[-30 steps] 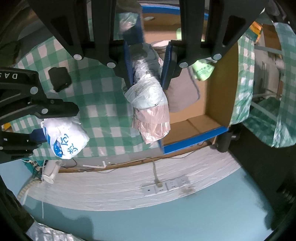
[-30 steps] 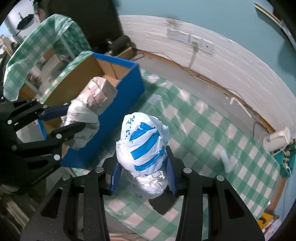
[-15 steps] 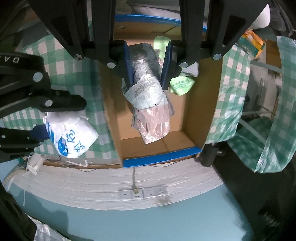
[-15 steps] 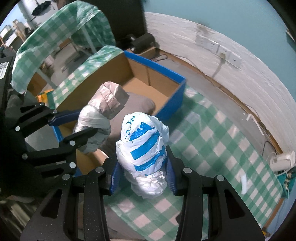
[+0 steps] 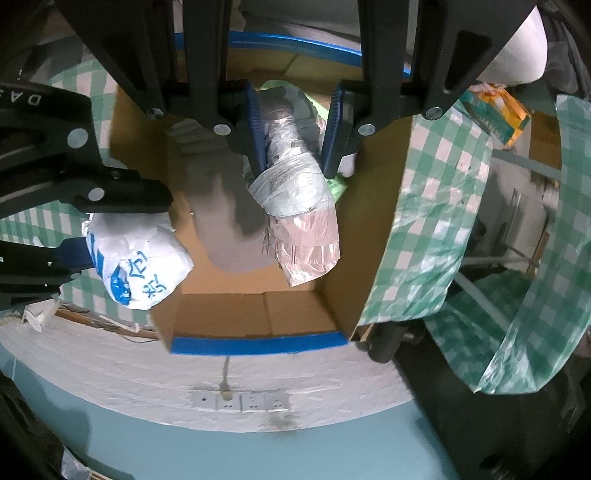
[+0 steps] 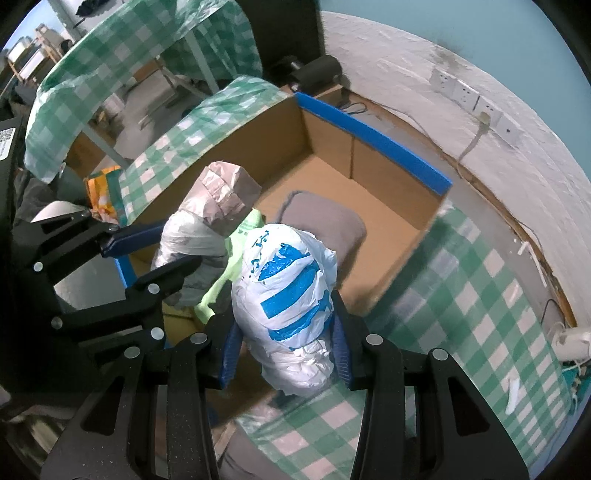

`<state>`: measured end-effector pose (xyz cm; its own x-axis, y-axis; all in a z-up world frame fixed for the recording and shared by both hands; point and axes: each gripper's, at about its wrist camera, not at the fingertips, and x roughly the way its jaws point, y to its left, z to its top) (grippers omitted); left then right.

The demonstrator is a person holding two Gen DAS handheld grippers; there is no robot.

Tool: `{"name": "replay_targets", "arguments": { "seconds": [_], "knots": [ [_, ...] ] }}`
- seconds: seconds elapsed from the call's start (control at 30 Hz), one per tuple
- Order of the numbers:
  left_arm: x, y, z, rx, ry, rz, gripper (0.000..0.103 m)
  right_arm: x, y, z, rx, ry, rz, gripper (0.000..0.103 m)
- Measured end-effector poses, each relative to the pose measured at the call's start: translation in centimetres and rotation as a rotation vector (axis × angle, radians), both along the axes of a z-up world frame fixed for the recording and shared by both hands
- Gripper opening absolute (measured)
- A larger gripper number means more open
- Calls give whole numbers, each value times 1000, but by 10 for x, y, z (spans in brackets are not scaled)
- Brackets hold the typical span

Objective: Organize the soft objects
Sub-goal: 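Open both grippers over the box to drop the bundle and bag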

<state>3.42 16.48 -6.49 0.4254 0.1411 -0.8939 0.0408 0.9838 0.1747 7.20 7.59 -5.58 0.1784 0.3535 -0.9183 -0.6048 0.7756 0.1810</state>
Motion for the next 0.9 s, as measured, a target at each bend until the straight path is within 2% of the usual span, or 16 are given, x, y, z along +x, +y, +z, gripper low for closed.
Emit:
{"name": "replay_targets", "arguments": {
  "seconds": [0.23, 0.3, 0.37, 0.43, 0.9],
  "knots": [
    [2, 12, -11, 26, 34, 44, 36, 4, 11, -10, 18, 17, 13, 47],
    [2, 12, -12, 36, 39, 50, 46, 4, 10, -11, 17, 5, 11, 55],
    [3, 13, -11, 42, 35, 59, 56, 3, 8, -10, 9, -12, 4, 70],
    [3, 12, -8, 51, 24, 60, 60, 2, 5, -9, 6, -28, 0, 73],
    [3, -14, 7, 37, -8, 11, 68, 6, -32, 0, 25, -46, -70, 75]
  ]
}}
